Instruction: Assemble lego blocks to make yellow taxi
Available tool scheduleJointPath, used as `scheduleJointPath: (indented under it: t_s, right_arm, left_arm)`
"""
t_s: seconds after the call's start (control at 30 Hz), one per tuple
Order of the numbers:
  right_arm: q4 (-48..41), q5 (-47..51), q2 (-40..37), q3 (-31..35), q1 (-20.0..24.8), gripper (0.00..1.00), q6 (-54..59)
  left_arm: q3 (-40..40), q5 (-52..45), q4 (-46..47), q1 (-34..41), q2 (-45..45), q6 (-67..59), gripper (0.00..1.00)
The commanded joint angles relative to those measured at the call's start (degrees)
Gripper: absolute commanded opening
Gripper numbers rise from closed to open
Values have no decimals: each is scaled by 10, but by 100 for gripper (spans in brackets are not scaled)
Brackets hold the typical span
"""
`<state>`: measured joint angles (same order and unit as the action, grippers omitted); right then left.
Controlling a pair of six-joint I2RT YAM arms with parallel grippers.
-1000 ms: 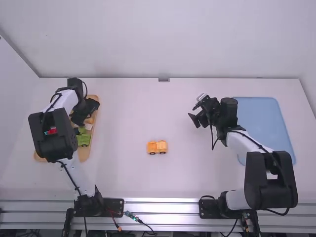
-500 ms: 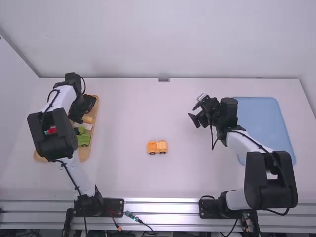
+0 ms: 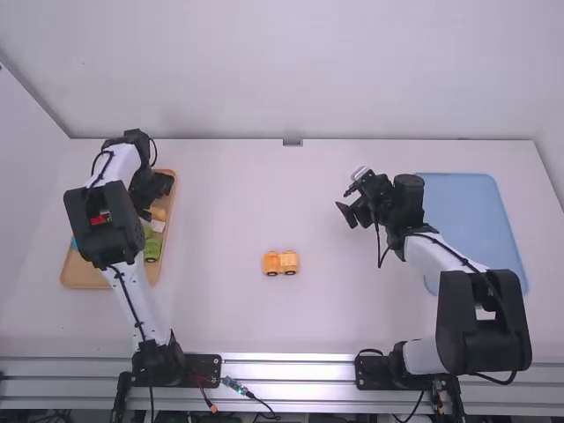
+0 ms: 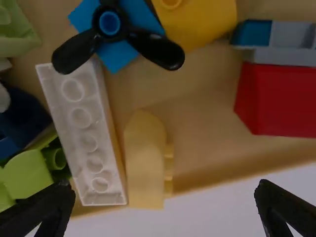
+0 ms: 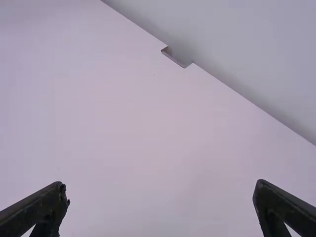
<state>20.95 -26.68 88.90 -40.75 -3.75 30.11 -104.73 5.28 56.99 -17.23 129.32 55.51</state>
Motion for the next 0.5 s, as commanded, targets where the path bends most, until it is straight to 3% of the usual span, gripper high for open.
scheduleJointPath:
  t_s: [0.0, 0.3, 0.47]
  right_arm:
    - [0, -3, -14, -14, 0, 99, -3]
    - [-4, -3, -14, -14, 0, 99, -3]
    - [-4, -2, -14, -14, 0, 99, -3]
  left_arm:
    - [20, 12, -6, 3, 1, 6, 96]
    - [50, -6, -59, 3, 1, 0, 86]
    - [50, -6, -59, 3, 1, 0, 66]
